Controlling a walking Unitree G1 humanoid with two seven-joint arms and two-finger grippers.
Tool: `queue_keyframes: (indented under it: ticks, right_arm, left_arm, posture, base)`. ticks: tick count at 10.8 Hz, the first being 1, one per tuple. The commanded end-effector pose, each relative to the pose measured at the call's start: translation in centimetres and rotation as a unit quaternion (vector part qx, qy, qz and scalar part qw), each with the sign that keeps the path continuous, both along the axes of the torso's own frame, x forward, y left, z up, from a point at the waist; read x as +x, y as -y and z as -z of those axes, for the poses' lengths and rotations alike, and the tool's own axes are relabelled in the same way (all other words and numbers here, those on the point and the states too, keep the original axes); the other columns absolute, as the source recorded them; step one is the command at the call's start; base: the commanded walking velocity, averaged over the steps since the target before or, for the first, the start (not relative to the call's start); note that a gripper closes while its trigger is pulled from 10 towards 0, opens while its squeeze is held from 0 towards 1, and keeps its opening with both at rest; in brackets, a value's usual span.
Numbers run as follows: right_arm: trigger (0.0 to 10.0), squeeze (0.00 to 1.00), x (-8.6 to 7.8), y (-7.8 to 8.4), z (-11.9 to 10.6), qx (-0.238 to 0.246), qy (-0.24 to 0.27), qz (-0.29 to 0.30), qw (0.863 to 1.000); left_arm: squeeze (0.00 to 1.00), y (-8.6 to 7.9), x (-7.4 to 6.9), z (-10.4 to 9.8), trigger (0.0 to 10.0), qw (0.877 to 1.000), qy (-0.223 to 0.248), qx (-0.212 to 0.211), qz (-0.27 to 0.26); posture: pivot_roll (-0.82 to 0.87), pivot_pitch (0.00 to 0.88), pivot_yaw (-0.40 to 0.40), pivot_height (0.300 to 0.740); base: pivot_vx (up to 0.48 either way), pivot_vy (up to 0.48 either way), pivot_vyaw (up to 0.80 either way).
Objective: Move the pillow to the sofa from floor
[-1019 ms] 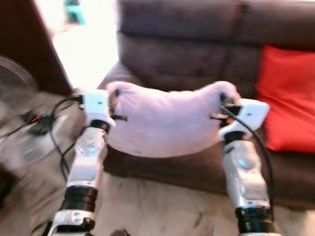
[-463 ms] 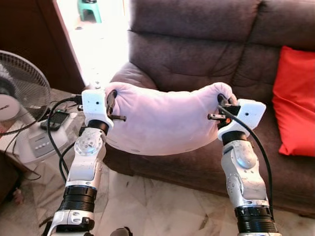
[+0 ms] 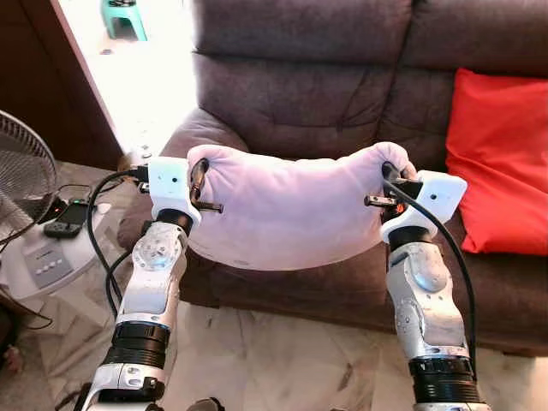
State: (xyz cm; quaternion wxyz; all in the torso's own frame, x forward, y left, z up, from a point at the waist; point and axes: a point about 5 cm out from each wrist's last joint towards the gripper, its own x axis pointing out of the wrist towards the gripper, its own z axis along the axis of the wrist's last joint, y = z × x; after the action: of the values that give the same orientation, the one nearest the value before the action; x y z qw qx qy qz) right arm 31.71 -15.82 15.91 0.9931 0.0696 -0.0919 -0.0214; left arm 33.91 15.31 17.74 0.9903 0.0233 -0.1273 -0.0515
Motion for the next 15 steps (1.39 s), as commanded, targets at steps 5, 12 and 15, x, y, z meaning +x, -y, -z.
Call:
queue_keyframes:
  ticks: [5,12,15]
  right_arm:
    - [10.0,0.0,0.35,-0.24,-1.69,-0.002,0.038,-0.007,0.999]
    - [10.0,0.0,0.33,-0.56,-1.66,-0.008,0.038,-0.016,0.999]
    - [10.0,0.0,0.35,-0.61,-1.64,-0.004,0.038,-0.02,0.999]
  left_arm:
    - [0.0,-0.06,0.14,-1.16,10.0,1.0,0.026,-0.001,0.0]
    - [0.0,-0.27,0.38,-1.98,10.0,0.999,0.038,0.0,-0.002]
    - [0.0,-0.29,0.39,-2.13,10.0,0.999,0.041,-0.003,-0.004]
  posture:
    - [0.07,0.047,-0.02,0.74]
    - [0.07,0.042,-0.02,0.74]
    - [0.06,0.048,-0.023,0.74]
  base:
    - [0.268,0.0,-0.2]
    - [0.282,0.0,0.0]
    - [0.287,0.0,0.0]
